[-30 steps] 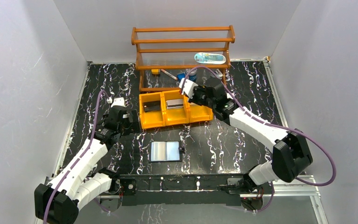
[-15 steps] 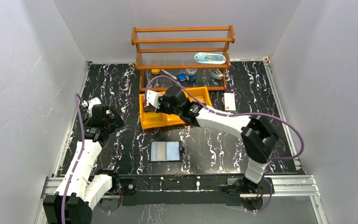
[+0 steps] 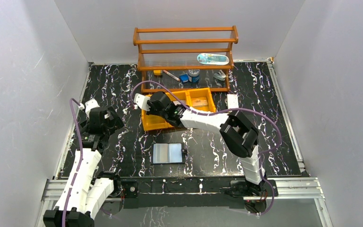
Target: Take the credit cards out of the card holder
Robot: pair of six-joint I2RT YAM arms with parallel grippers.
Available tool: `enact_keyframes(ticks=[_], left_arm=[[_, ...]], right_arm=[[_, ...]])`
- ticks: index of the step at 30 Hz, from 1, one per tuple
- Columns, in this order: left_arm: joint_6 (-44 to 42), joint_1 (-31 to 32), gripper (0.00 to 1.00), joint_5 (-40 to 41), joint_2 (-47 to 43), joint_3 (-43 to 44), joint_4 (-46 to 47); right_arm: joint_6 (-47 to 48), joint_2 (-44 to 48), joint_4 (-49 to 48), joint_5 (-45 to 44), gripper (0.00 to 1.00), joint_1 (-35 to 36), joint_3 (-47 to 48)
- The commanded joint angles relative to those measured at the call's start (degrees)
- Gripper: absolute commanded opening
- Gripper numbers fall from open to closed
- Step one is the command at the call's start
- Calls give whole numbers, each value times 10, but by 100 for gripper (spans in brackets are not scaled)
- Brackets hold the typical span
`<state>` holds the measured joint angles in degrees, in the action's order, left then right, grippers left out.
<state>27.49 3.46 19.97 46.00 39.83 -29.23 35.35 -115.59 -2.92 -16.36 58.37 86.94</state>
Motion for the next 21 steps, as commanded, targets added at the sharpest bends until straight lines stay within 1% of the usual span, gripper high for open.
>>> enact_keyframes(ticks=[1, 13, 21], left_arm=[[6, -5, 98, 21, -29, 2, 0], [4, -6, 98, 15, -32, 2, 2], [3, -5, 98, 11, -34, 1, 3]], right_arm=[[27, -21, -4, -62, 0, 3, 40], [58, -82, 3, -100, 0, 6, 95], [63, -104, 7, -107, 0, 8, 103]])
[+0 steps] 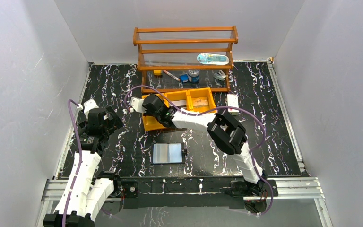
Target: Take the credit cards out of the card holder
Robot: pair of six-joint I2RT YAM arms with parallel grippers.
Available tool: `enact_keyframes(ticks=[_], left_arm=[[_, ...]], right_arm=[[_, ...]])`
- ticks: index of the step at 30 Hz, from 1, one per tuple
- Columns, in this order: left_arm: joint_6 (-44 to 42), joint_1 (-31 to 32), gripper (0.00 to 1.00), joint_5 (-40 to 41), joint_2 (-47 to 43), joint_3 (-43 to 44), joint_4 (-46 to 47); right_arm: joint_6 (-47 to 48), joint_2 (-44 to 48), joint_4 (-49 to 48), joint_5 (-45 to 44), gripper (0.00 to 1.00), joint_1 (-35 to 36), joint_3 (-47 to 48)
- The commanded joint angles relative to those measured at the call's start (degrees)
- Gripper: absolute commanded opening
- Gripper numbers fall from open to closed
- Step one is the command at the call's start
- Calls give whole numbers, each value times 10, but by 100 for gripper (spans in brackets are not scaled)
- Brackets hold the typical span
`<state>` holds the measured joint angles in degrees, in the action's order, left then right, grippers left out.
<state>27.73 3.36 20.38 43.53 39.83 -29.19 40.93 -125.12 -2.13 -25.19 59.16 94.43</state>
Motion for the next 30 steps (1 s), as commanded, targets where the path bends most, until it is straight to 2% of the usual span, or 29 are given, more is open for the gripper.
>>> enact_keyframes(ticks=[1, 8, 13, 30], left_arm=[[1, -5, 98, 7, -10, 1, 3], [0, -4, 98, 4, -13, 2, 3], [0, -4, 98, 9, -18, 3, 2], [-2, -4, 98, -1, -22, 2, 2]], right_arm=[[7, -12, 0, -20, 0, 1, 30], [-3, -41, 3, -41, 1, 3, 55], [-11, -42, -1, -31, 5, 3, 56], [-37, -24, -13, 8, 33, 3, 38]])
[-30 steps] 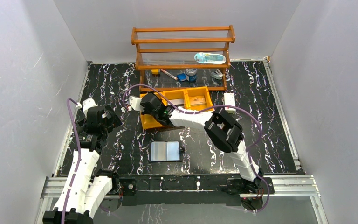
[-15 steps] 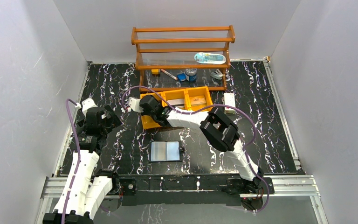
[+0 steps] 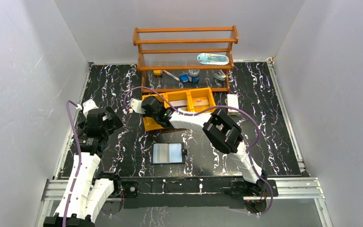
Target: Take the credit cards out of the card holder
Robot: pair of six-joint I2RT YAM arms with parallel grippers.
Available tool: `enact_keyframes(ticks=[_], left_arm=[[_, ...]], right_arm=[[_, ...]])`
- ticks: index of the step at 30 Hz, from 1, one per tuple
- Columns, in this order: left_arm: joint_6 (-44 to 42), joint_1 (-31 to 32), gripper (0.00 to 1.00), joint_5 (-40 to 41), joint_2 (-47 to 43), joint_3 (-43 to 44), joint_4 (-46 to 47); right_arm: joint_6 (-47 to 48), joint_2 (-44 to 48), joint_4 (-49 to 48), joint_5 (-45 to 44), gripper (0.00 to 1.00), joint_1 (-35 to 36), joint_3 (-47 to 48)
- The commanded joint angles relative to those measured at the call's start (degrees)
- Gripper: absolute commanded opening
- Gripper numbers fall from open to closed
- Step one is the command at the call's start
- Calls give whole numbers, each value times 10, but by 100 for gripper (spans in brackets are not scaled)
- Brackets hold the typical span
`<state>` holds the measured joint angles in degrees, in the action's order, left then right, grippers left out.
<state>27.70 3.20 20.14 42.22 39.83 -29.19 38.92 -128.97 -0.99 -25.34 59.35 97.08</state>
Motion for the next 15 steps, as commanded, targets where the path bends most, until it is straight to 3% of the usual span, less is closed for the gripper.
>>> enact_keyframes(ticks=[1, 15], left_arm=[[-2, -3, 98, 1, -9, 2, 2], [-4, -3, 99, -6, -6, 1, 2]], right_arm=[[-18, 15, -27, 8, 34, 1, 10], [-22, 6, -36, -5, 42, -5, -5]])
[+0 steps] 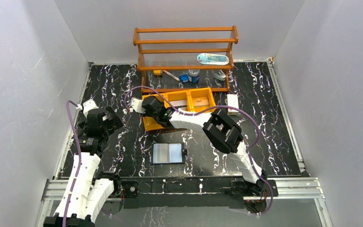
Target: Take the credit cards out of the card holder
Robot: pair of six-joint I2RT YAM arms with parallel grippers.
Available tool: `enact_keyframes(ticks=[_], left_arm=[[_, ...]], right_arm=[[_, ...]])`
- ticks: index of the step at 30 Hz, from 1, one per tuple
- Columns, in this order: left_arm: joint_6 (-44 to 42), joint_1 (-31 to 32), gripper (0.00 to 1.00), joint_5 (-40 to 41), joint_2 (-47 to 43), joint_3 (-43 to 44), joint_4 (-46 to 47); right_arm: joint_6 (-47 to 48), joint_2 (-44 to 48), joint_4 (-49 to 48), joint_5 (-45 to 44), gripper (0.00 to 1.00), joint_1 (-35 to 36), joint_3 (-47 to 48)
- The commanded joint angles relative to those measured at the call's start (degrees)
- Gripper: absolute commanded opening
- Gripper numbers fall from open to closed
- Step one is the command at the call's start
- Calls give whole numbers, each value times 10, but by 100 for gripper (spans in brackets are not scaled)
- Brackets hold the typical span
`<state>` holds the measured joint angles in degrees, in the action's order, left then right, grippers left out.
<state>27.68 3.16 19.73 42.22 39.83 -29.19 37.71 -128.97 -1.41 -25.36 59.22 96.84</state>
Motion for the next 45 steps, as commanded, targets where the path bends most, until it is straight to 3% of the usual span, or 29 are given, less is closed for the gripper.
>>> enact_keyframes(ticks=[1, 12, 19, 26, 30, 32, 35, 41, 45], left_arm=[[-3, -3, 98, -2, -6, 0, 2], [-3, -3, 98, 2, -10, 1, 1], [-3, -2, 98, 2, -9, 2, 0], [-6, -2, 98, -9, -8, 2, 0], [-11, -2, 98, -27, -5, 3, 1], [-13, -3, 98, -33, -2, 4, 1], [-14, -2, 98, -34, -1, 5, 1], [-17, -2, 98, -33, -1, 4, 1], [-16, -2, 98, -27, -1, 5, -3]], right_arm=[[-11, 7, -34, -6, 43, -3, -4], [-26, 18, -48, -26, 48, -3, -13], [-106, 79, -71, -10, 52, -3, -35], [-255, 178, -76, -1, 60, -3, -101], [-432, 228, -11, -84, 81, -4, -117], [-515, 240, 68, -89, 82, -4, -108], [-602, 258, 141, -29, 83, -4, -106], [-728, 288, 164, 46, 82, -1, -170], [-785, 309, 182, 29, 81, 24, -197]])
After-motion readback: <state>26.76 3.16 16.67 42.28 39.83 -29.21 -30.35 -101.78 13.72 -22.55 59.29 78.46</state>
